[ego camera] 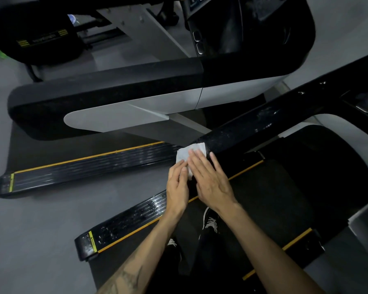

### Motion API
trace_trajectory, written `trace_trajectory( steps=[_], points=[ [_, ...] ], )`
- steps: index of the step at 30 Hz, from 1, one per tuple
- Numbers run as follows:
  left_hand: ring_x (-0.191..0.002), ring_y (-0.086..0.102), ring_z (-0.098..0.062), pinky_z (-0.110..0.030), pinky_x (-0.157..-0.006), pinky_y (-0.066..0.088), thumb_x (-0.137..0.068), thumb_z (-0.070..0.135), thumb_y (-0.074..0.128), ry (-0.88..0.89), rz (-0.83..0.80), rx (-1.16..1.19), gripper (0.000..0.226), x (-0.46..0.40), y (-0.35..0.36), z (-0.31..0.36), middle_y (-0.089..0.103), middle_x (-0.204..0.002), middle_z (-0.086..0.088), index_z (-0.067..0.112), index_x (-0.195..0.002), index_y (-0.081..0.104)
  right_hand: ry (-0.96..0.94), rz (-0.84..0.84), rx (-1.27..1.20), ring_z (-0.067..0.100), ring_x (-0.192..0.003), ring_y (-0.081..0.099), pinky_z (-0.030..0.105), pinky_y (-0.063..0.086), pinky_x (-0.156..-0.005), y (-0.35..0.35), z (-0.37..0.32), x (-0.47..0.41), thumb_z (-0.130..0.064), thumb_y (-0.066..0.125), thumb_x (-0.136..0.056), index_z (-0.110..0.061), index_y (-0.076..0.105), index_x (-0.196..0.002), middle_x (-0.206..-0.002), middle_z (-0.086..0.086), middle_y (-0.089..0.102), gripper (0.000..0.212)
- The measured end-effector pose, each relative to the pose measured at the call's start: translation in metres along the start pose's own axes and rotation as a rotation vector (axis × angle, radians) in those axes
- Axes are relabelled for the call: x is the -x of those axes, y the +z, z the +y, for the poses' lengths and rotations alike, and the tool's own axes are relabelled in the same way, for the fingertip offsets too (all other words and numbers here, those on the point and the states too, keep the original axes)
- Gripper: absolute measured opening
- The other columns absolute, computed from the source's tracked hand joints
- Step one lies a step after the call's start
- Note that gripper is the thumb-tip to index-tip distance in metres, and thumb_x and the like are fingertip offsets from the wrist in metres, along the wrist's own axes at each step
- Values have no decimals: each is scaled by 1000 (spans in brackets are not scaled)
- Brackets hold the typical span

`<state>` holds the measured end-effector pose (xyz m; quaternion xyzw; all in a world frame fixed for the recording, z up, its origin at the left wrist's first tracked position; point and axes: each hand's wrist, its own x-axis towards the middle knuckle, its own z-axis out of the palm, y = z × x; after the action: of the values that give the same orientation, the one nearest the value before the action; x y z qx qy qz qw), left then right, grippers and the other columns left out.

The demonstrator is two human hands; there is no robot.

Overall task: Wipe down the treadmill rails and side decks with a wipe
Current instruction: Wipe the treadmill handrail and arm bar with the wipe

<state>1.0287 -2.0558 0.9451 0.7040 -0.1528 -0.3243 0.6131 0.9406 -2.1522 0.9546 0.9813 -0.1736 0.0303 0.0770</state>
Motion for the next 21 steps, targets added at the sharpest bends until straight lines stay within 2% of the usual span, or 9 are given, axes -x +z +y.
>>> trace_trajectory(
  steps=[2,5,7,11,14,18,21],
  points=[
    [-132,51,-1,-23,-115,38,-110,19,45,14,-20,-21,29,-2,-4,-1,57,-141,2,21,-130,66,35,-7,1,27,-159,6,55,17,-126,-3,5,7,-17,35,-91,-8,28,-161,-172,13,10,70],
    [-131,48,5,-12,-112,33,-111,20,44,62,-26,-92,31,-6,-8,1,56,-139,6,18,-129,69,169,49,-78,31,-158,14,59,21,-124,-10,8,12,-17,36,-89,-8,33,-159,-170,14,17,71],
    [-130,48,5,-11,-111,33,-110,19,45,60,-6,-111,31,-10,-9,2,56,-138,8,15,-129,69,235,63,-127,36,-156,20,60,22,-124,-13,4,5,-20,39,-91,-7,39,-156,-168,18,23,67],
    [-121,56,0,-30,-112,42,-110,21,47,24,26,-83,29,-14,-9,0,61,-128,5,13,-128,69,310,-1,-161,48,-154,17,62,16,-124,-17,-12,-26,-37,35,-98,-14,40,-157,-166,25,23,63],
    [-114,60,-5,-38,-107,47,-110,22,46,16,14,-74,28,-11,-10,-2,64,-119,5,16,-120,71,295,-35,-124,45,-156,10,59,11,-126,-13,-12,-30,-42,31,-100,-20,42,-156,-169,21,16,61],
    [-111,63,-13,-49,-102,50,-110,27,47,-20,8,-92,27,-10,-15,-8,65,-115,8,24,-116,73,123,10,-104,38,-158,9,58,15,-126,-3,11,2,-28,40,-98,-19,41,-157,-171,15,13,59],
    [-109,63,-13,-49,-100,52,-110,29,47,-16,12,-116,24,-10,-17,-8,65,-116,10,32,-114,71,104,95,-143,38,-157,14,57,18,-126,0,23,15,-18,47,-96,-12,43,-155,-169,15,20,59]
  ],
)
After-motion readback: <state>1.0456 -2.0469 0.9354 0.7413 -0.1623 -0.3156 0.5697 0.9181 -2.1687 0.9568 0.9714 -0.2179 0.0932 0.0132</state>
